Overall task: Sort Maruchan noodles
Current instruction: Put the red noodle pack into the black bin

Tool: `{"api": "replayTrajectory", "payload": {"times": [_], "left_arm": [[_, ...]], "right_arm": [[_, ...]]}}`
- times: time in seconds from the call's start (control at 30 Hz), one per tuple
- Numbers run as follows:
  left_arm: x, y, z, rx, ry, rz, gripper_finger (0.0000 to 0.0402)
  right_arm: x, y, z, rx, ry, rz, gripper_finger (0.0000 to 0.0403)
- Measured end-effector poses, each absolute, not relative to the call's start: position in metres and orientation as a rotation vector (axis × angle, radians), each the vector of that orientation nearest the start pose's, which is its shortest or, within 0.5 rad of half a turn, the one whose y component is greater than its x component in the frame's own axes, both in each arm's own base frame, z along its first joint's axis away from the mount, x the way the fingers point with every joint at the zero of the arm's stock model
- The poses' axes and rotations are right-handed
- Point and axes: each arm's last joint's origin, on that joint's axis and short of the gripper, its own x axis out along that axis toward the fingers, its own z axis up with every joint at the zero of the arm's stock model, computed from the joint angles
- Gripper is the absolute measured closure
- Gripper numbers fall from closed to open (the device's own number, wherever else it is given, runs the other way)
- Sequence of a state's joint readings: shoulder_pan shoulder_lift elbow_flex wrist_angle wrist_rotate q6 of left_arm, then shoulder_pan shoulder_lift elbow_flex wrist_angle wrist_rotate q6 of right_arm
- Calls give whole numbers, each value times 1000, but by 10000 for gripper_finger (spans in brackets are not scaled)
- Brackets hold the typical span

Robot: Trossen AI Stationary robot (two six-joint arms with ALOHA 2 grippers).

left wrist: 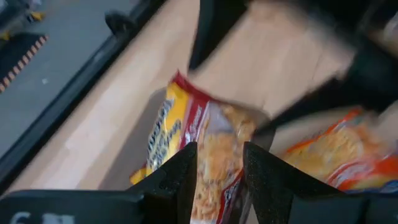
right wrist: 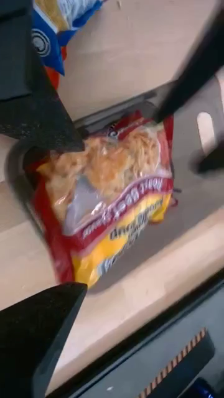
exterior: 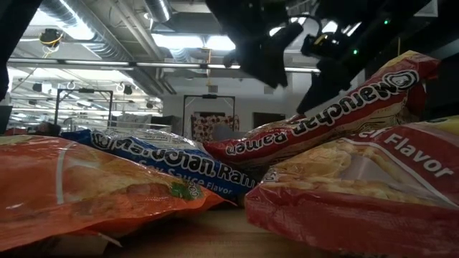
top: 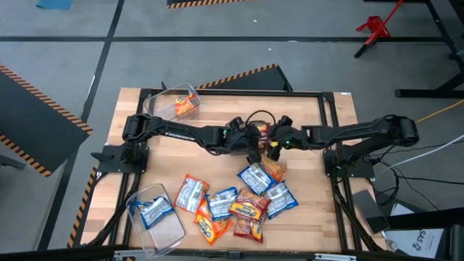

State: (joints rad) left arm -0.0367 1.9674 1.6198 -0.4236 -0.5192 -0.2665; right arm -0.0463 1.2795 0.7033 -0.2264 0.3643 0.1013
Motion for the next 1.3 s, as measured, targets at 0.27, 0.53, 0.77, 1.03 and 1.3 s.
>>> {"api": "replayTrajectory", "payload": {"times": [0.27, 0.53, 0.77, 1.03, 1.3], "left_arm": [[428, -27, 275, -71, 650, 499, 278], [412, -59, 286, -142, 743, 256, 278], [399, -103, 283, -119, 847, -3, 278], [376, -168, 271, 71, 821, -92, 278], [379, -211, 230, 195, 783, -106, 278]], "right_arm": [[260, -28, 178, -40, 873, -449, 59], [254, -27, 198, -47, 824, -449, 59], [238, -25, 240, -38, 737, -413, 59], [210, -20, 272, 32, 619, -309, 59], [202, -19, 278, 58, 602, -274, 59]]}}
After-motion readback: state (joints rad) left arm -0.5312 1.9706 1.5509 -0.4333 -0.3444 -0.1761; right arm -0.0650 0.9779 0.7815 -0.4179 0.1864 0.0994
